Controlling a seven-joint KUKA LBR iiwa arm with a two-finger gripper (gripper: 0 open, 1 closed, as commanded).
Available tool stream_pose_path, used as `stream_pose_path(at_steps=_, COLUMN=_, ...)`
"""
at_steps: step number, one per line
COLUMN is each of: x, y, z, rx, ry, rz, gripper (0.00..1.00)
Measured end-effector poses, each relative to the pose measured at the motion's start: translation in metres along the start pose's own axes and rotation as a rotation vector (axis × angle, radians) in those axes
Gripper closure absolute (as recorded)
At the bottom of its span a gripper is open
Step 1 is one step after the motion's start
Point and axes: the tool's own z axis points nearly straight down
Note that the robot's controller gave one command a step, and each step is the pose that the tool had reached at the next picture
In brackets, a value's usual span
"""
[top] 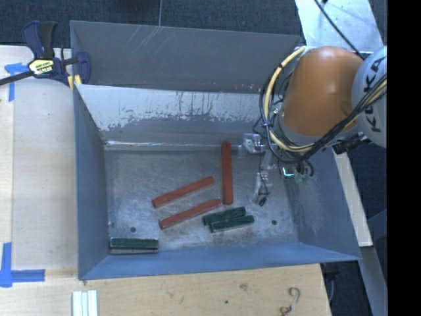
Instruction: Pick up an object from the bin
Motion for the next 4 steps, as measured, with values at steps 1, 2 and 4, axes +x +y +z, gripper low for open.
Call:
stream_pose_path(at_steps=1, x=0.021, y=0.027, z=0.122, rx=0.001, ry=-0.009, rz=-0.26, gripper=0.0)
stream_pose_path(at_steps=2, x=0.017, y=0.005, z=0.091, rx=0.003, ry=-0.01, rz=-0.576, gripper=0.0)
stream_pose_path(at_steps=4, x=0.024, y=0.03, z=0.123, rx=0.001, ry=-0.002, rz=-0.583, gripper=0.0)
